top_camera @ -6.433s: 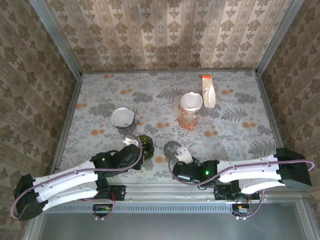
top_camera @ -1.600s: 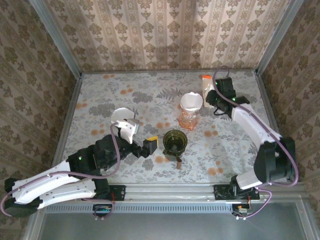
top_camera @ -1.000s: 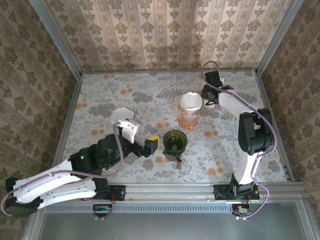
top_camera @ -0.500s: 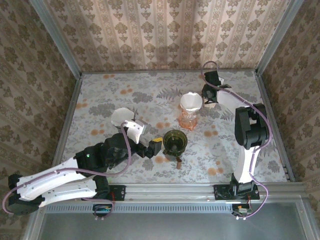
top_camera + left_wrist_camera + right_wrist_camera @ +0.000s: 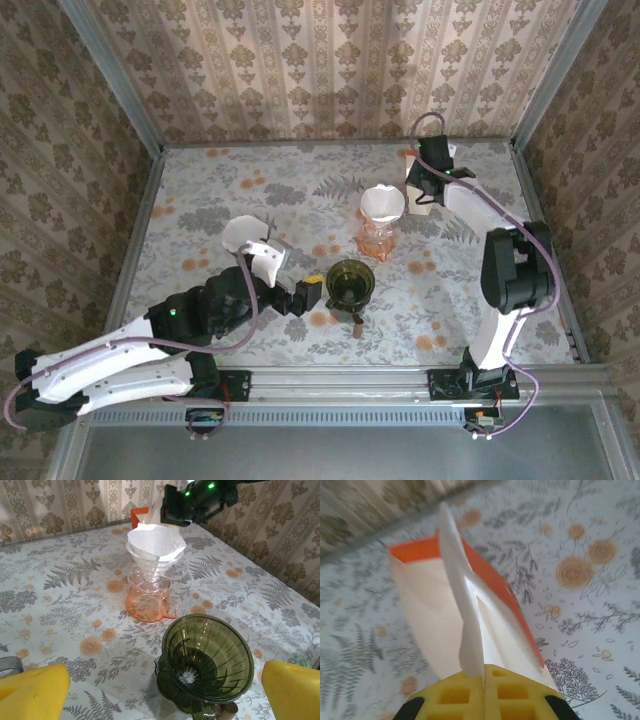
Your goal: Place the coffee filter in the dripper
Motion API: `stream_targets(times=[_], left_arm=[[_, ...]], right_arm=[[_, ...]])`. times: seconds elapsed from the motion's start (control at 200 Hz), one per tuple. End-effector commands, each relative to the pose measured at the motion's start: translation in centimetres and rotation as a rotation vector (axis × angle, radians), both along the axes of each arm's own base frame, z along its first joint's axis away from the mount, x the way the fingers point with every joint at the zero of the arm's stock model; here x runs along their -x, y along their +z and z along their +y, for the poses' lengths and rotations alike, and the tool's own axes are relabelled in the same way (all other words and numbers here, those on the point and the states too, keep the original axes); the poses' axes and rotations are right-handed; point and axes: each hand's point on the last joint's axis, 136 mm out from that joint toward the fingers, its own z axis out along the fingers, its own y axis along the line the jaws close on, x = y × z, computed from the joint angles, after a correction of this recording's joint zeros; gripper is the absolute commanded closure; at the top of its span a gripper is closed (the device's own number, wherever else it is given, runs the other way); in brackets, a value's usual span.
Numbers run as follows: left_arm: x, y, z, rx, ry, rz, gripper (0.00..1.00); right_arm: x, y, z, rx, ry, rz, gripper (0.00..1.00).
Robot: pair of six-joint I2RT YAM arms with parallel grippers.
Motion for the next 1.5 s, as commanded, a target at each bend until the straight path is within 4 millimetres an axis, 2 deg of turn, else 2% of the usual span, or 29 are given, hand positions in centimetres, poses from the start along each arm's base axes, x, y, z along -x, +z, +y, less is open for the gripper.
stream_targets(times=[0.0,0.22,0.235,0.245,0.275,0.37,0.44,0.615,0.725,0.85,0.945,1.04,1.13,1.325,1.445,1.495], left_arm=[[-0.3,2.4,0.9,0.077,0.029,-0.028,0.0],[-0.2,3.1,1.7,0.093,0.038,-0.045,0.0],[-0.2,3.1,1.7,0.093,0.038,-0.045,0.0],[-0.2,3.2,1.7,0.094,0.038,-0.046,0.0],[-0.2,3.3,1.7,0.095,0.036,-0.051,0.0],[-0.2,3.7,1.8,0.099,0.036,-0.063,0.0],[-0.3,3.8,1.9,0.101,0.043,-0.067,0.0],[-0.1,4.1,1.7,0.132,0.019,-0.099,0.0],[-0.1,4.6,2.3,0.205,0.03,-0.118,0.0],[-0.6,4.8,3.6,0.26,0.076,-0.087,0.0],[-0.4,4.9,3.8,0.255,0.053,-0.061,0.0],[0.1,5.2,3.4,0.271,0.0,-0.063,0.0],[0.6,5.6,2.8,0.315,-0.044,-0.076,0.0],[0.2,4.7,2.5,0.327,-0.043,-0.032,0.0],[0.6,3.9,1.7,0.269,-0.109,0.014,0.0],[0.3,3.3,1.9,0.235,-0.084,0.059,0.0]], right_arm=[[1.7,4.7,-0.4,-0.012,-0.002,-0.115,1.0],[6.6,10.0,-1.1,-0.041,-0.024,-0.226,1.0],[6.8,9.9,-1.1,-0.043,-0.023,-0.223,1.0],[7.4,10.9,-1.0,-0.049,-0.021,-0.247,1.0],[8.4,11.9,-1.0,-0.056,-0.017,-0.269,1.0],[11.8,14.0,0.2,-0.078,0.027,-0.32,1.0],[14.4,15.2,2.1,-0.11,0.101,-0.339,1.0],[21.1,16.1,8.3,-0.166,0.379,-0.299,1.0],[24.9,15.1,11.4,-0.198,0.55,-0.195,1.0],[28.6,14.8,14.1,-0.235,0.721,-0.078,1.0],[30.7,14.7,15.1,-0.223,0.79,0.007,1.0],[32.3,13.7,15.8,-0.187,0.832,0.122,1.0],[32.9,12.5,16.0,-0.107,0.839,0.223,1.0],[32.8,11.4,16.7,0.026,0.844,0.352,1.0],[32.4,10.8,17.5,0.076,0.853,0.413,1.0],[32.2,10.5,17.8,0.091,0.855,0.433,1.0]])
